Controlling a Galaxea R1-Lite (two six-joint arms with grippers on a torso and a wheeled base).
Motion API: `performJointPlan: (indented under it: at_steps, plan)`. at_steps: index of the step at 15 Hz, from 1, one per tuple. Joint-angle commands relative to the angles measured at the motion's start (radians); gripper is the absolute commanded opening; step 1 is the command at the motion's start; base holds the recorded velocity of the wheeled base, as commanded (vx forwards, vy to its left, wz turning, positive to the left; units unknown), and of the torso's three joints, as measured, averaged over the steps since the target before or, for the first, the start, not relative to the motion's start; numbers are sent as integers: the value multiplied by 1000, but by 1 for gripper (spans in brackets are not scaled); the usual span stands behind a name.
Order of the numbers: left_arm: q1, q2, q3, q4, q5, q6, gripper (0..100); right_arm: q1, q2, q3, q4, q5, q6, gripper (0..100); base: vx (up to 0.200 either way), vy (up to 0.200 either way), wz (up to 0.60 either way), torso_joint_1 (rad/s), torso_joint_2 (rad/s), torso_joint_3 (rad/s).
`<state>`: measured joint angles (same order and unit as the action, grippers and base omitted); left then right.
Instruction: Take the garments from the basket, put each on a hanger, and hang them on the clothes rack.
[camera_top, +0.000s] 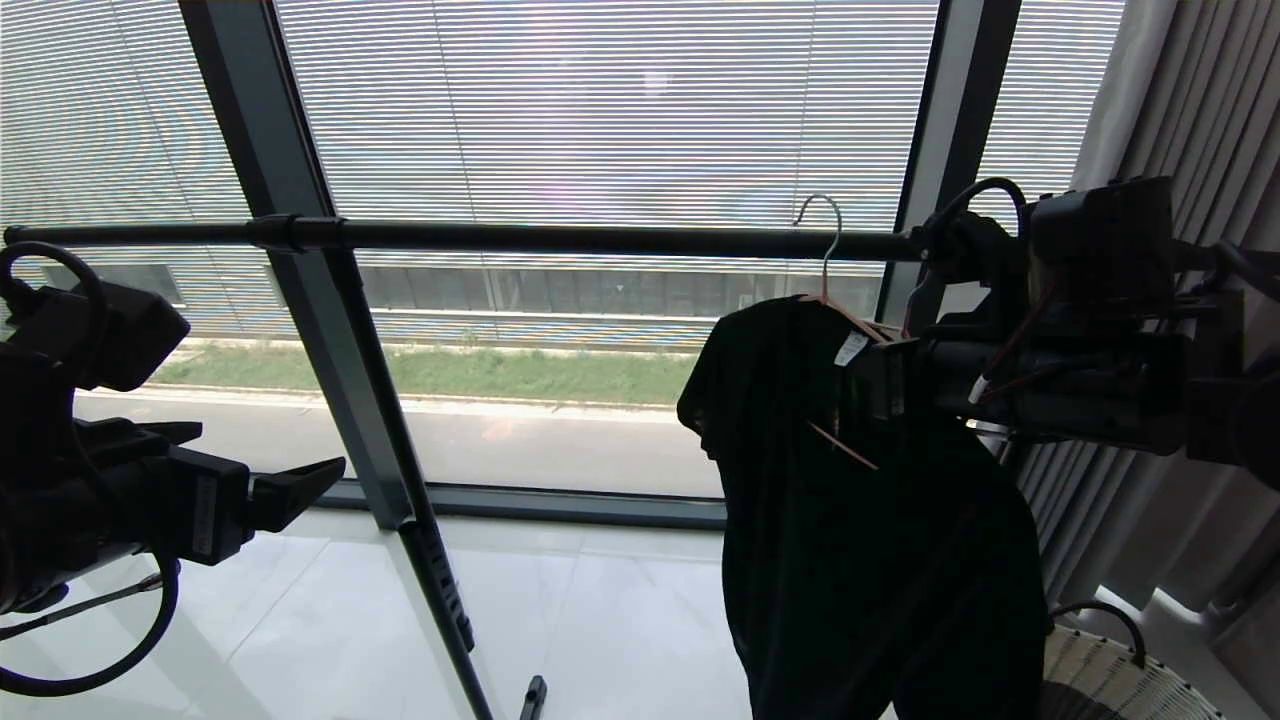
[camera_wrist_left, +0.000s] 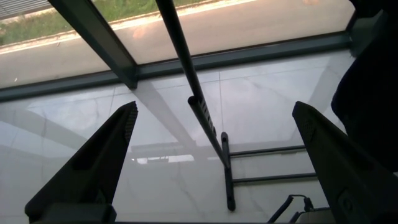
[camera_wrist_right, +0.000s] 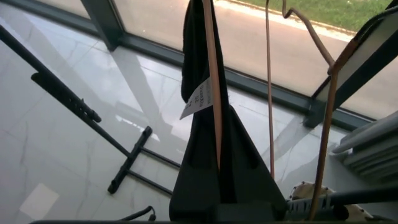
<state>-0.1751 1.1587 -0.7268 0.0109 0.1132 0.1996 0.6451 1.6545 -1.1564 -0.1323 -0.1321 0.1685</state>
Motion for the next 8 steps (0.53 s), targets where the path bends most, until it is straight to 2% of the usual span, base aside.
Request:
performJointPlan:
  at_steps: [1,8]
  plan:
    - [0,1,0,0,0,0,100,2,51,-16,-1,0,2,0,0,0,0,0,0,0]
    - [0,1,1,0,0,0,100,1,88,-59,-1,0,2,0,0,0,0,0,0,0]
